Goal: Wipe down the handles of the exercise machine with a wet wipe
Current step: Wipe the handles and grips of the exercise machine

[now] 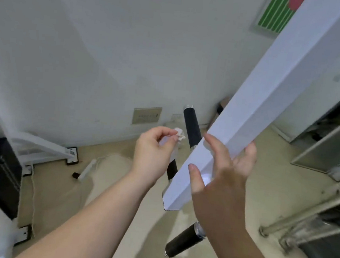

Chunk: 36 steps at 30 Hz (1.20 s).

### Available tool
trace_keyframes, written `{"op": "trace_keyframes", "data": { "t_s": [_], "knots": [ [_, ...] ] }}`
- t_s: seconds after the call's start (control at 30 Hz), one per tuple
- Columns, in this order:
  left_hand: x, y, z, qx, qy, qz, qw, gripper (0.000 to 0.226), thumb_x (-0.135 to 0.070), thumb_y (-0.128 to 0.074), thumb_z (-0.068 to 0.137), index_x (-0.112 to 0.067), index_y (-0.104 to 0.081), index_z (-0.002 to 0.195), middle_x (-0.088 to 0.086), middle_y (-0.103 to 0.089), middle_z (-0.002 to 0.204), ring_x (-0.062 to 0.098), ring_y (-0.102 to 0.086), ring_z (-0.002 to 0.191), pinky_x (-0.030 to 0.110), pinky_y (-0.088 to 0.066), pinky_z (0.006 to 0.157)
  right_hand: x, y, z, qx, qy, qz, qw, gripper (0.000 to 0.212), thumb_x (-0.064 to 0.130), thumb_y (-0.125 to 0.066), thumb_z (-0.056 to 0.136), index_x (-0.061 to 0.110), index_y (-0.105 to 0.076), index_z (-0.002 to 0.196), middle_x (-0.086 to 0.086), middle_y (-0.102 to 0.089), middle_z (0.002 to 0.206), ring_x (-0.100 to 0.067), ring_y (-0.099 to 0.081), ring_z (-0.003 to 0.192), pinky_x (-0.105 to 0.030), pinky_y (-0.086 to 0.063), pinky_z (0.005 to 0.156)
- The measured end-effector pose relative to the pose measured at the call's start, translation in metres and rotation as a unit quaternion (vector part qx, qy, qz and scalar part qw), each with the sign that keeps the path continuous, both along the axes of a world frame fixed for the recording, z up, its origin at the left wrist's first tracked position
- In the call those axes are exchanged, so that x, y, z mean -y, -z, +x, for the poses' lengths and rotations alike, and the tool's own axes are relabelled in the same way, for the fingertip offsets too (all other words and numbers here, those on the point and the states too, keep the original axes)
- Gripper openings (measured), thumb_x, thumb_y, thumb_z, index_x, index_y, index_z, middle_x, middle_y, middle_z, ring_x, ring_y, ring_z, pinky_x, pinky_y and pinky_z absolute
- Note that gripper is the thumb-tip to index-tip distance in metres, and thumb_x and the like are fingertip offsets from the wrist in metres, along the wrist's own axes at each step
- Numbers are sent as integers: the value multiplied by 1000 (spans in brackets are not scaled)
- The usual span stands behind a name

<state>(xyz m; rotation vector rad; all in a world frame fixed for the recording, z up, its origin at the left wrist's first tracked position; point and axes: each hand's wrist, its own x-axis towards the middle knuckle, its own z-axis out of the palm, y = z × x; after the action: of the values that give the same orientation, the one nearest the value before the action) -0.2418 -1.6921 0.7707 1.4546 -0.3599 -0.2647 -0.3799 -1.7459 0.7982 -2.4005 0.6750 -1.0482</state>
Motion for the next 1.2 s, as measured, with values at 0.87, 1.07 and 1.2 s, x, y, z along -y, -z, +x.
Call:
{"op": "trace_keyframes", "data": {
  "t_s": [0.87, 1.07, 1.2],
  "knots": [
    [90, 1, 16, 120, 120, -1, 986, 30, -10, -64, 93, -39, -70, 89, -5, -68, 104, 1, -66, 95, 26, -53, 93, 35, 6, 1, -30, 148, -81, 985, 56, 0, -62, 82, 41, -52, 119, -14, -20, 149, -16, -41, 91, -34, -52, 76],
    [74, 11, 13, 227, 170, -30, 958, 9, -14, -74, 89, -20, -79, 84, -11, -66, 84, 6, -64, 83, 22, -50, 76, 18, 14, 29, -5, 250, -81, 965, 48, 12, -73, 81, 29, -48, 118, -22, -24, 148, -35, -50, 110, -40, -52, 85],
    [79, 10, 40, 261, 179, -31, 948, 7, -16, -74, 89, -20, -79, 84, -15, -62, 75, 5, -59, 75, 16, -44, 72, 12, 17, 43, 28, 304, -84, 949, 41, 15, -74, 85, 31, -47, 111, -21, -30, 146, -35, -52, 111, -47, -55, 79]
  ]
}}
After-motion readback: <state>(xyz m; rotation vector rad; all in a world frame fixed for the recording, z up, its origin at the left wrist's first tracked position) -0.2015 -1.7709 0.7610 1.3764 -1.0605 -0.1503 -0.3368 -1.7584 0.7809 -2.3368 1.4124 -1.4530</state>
